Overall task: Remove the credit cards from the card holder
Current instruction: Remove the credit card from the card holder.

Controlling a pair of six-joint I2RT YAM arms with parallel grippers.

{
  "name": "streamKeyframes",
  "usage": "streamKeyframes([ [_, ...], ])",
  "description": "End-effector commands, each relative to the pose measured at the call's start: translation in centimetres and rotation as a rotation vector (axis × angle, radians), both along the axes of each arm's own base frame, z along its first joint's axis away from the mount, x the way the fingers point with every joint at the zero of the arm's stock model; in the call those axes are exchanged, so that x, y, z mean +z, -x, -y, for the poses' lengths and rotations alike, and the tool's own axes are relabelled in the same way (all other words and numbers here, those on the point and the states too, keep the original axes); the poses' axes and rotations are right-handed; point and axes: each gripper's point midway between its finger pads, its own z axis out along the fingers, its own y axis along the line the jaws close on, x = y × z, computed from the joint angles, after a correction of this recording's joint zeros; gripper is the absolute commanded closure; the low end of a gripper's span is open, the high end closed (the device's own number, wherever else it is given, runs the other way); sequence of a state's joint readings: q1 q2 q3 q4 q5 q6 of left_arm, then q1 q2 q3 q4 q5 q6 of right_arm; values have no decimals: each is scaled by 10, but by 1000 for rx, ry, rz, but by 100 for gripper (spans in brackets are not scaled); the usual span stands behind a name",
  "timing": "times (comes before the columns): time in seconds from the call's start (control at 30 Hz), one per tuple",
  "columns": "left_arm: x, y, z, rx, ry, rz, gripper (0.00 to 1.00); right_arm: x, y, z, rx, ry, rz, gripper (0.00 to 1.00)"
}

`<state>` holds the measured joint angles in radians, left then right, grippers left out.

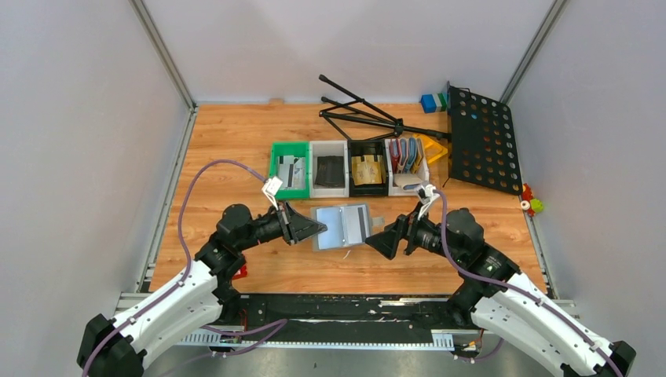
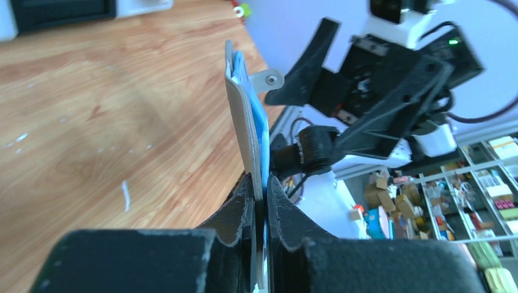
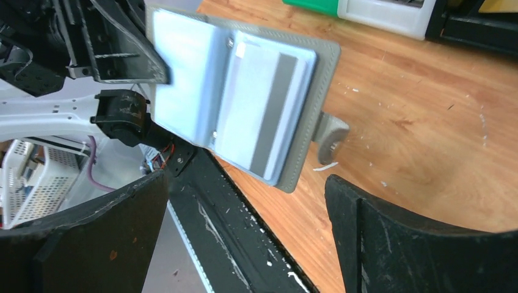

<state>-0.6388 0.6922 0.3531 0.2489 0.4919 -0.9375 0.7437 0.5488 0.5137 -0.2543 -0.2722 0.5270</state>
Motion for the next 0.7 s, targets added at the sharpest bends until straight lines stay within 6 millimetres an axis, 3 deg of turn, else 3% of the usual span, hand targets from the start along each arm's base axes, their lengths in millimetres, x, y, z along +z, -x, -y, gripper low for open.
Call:
streamKeyframes([
  [0.0,73,10,7,-85,171,174,100,9,4,0,-30,-92,-63,1],
  [0.13,86,12,5,-85,209,201,100,10,3,0,-55,-157,-90,2],
  [0.33,100,21,5,-122,280,207,100,38,15,-9,27,-301,-51,5],
  [0.47,108,27,7,-160,316,204,100,63,25,-16,108,-380,-25,23],
  [0.67,114,30,6,-176,326,209,100,79,30,-16,134,-458,-7,61],
])
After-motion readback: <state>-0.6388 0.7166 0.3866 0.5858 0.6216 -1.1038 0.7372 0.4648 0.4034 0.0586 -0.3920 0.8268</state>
